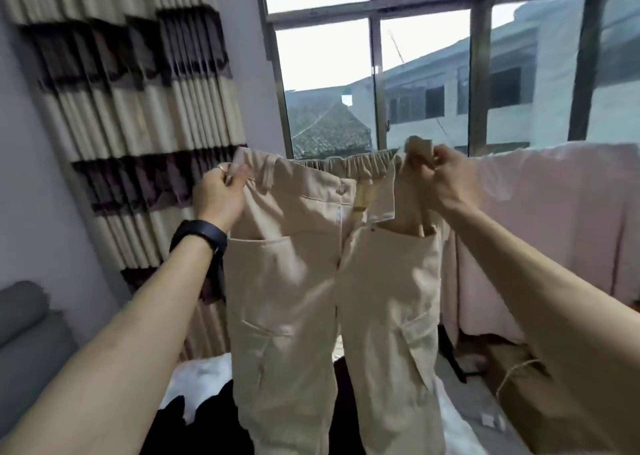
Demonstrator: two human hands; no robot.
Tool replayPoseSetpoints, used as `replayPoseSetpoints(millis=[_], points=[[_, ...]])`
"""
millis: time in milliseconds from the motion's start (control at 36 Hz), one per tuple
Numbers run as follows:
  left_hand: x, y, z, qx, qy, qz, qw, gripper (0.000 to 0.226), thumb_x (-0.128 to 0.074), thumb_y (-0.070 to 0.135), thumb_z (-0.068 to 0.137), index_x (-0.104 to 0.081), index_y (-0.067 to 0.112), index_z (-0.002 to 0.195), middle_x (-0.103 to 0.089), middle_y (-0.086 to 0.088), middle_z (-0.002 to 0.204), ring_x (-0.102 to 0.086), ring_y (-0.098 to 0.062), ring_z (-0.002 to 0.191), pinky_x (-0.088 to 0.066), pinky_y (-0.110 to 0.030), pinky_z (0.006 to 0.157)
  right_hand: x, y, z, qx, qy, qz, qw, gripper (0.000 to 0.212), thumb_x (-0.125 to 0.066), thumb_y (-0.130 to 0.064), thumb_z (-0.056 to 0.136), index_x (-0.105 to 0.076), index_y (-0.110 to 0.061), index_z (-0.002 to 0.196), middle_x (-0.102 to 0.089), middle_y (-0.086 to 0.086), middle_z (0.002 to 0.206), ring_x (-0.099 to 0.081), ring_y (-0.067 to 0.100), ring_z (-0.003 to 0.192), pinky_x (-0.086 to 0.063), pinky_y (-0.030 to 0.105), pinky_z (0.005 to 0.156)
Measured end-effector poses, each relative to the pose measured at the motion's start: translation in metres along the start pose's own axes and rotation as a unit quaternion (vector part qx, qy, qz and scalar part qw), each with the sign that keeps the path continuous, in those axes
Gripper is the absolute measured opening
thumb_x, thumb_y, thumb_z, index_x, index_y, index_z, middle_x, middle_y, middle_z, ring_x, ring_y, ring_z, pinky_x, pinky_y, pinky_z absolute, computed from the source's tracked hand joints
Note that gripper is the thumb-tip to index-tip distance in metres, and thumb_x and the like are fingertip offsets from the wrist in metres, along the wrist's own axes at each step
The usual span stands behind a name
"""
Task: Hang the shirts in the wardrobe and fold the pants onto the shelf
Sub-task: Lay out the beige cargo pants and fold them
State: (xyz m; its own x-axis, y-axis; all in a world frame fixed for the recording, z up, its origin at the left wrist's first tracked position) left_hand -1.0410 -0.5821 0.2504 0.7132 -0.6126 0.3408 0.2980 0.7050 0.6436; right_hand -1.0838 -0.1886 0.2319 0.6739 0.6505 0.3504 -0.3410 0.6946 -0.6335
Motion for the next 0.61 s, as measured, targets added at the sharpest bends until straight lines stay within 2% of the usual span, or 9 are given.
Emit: replayPoseSetpoints(millis=[83, 139, 194, 250, 306, 417, 472, 528, 611], points=[[0.013, 0.018, 0.006, -0.029, 0.022, 0.059, 0.998, 0.039, -0.052, 0.04, 0.102, -0.048, 0.02, 0.069, -0.055, -0.001, 0.067, -0.051, -0.028, 0.072, -0.034, -0.036, 0.063, 0.004, -0.021, 0.003, 0.012, -0.013, -0.064, 0.998, 0.028, -0.054, -0.055, 0.09, -0.06, -0.028, 0.089, -0.062, 0.001, 0.072, -0.055, 0.026, 0.069, -0.045, 0.034, 0.059], [0.022, 0.019, 0.002, -0.025, 0.019, 0.097, 0.995, 0.04, -0.053, 0.042, 0.1, -0.05, 0.019, 0.068, -0.055, -0.001, 0.066, -0.055, -0.03, 0.075, -0.035, -0.036, 0.063, 0.012, -0.023, 0.004, 0.002, -0.049, -0.084, 0.995, 0.018, -0.057, -0.049, 0.09, -0.059, -0.032, 0.086, -0.065, 0.004, 0.08, -0.055, 0.027, 0.072, -0.047, 0.036, 0.065], [0.033, 0.018, -0.002, -0.028, 0.036, 0.094, 0.995, 0.04, -0.053, 0.044, 0.1, -0.051, 0.019, 0.069, -0.053, 0.002, 0.064, -0.053, -0.028, 0.071, -0.032, -0.035, 0.062, 0.023, -0.021, 0.01, 0.003, -0.038, -0.055, 0.998, 0.016, -0.06, -0.042, 0.093, -0.061, -0.026, 0.09, -0.068, 0.01, 0.09, -0.058, 0.03, 0.078, -0.052, 0.041, 0.069], [0.045, 0.025, -0.004, -0.034, 0.066, 0.076, 0.994, 0.042, -0.054, 0.045, 0.099, -0.05, 0.022, 0.065, -0.05, 0.008, 0.059, -0.047, -0.02, 0.061, -0.028, -0.035, 0.057, 0.038, -0.025, 0.016, 0.023, 0.001, -0.024, 0.999, 0.02, -0.061, -0.04, 0.096, -0.063, -0.021, 0.096, -0.068, 0.011, 0.091, -0.059, 0.029, 0.077, -0.048, 0.037, 0.064], [0.053, 0.037, -0.002, -0.045, 0.076, 0.072, 0.994, 0.045, -0.057, 0.046, 0.098, -0.048, 0.02, 0.062, -0.049, 0.01, 0.056, -0.044, -0.015, 0.055, -0.028, -0.035, 0.052, 0.045, -0.034, 0.02, 0.04, 0.006, -0.02, 0.999, 0.023, -0.06, -0.042, 0.097, -0.064, -0.02, 0.099, -0.068, 0.009, 0.092, -0.056, 0.024, 0.072, -0.039, 0.029, 0.057], [0.064, 0.06, -0.002, -0.053, 0.085, 0.049, 0.994, 0.047, -0.063, 0.047, 0.094, -0.05, 0.021, 0.057, -0.048, 0.008, 0.053, -0.047, -0.024, 0.059, -0.03, -0.036, 0.054, 0.052, -0.048, 0.025, 0.041, -0.012, -0.018, 0.999, 0.027, -0.061, -0.043, 0.093, -0.065, -0.018, 0.103, -0.07, 0.014, 0.101, -0.063, 0.038, 0.092, -0.054, 0.044, 0.077], [0.064, 0.064, -0.01, -0.049, 0.08, 0.024, 0.995, 0.045, -0.062, 0.047, 0.094, -0.052, 0.018, 0.061, -0.052, 0.007, 0.056, -0.051, -0.025, 0.062, -0.036, -0.036, 0.055, 0.057, -0.051, 0.02, 0.049, 0.001, -0.006, 0.999, 0.028, -0.06, -0.044, 0.093, -0.063, -0.018, 0.099, -0.069, 0.013, 0.097, -0.062, 0.037, 0.088, -0.053, 0.045, 0.076], [0.061, 0.065, -0.017, -0.048, 0.068, 0.015, 0.996, 0.042, -0.06, 0.047, 0.095, -0.059, 0.011, 0.075, -0.061, 0.001, 0.066, -0.058, -0.028, 0.071, -0.043, -0.04, 0.064, 0.058, -0.052, 0.016, 0.054, 0.009, 0.004, 0.998, 0.026, -0.06, -0.045, 0.092, -0.061, -0.019, 0.096, -0.068, 0.013, 0.095, -0.062, 0.036, 0.085, -0.052, 0.044, 0.073], [0.059, 0.069, -0.027, -0.057, 0.063, 0.019, 0.996, 0.037, -0.059, 0.043, 0.097, -0.063, 0.008, 0.084, -0.066, -0.003, 0.073, -0.061, -0.026, 0.076, -0.042, -0.037, 0.067, 0.058, -0.052, 0.01, 0.053, -0.001, -0.006, 0.999, 0.021, -0.06, -0.044, 0.089, -0.058, -0.024, 0.093, -0.069, 0.013, 0.097, -0.063, 0.036, 0.086, -0.053, 0.044, 0.072]])
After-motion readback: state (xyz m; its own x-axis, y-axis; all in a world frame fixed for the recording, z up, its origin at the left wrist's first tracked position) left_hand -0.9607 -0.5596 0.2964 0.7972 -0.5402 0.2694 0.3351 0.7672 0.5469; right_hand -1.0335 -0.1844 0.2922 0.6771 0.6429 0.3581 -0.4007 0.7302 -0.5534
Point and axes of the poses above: each hand's wrist, its own z-axis towards the middle knuckle, its own x-axis out of the back of the hand, y = z × x, the point moved 8 cm from there along z, towards the middle knuckle
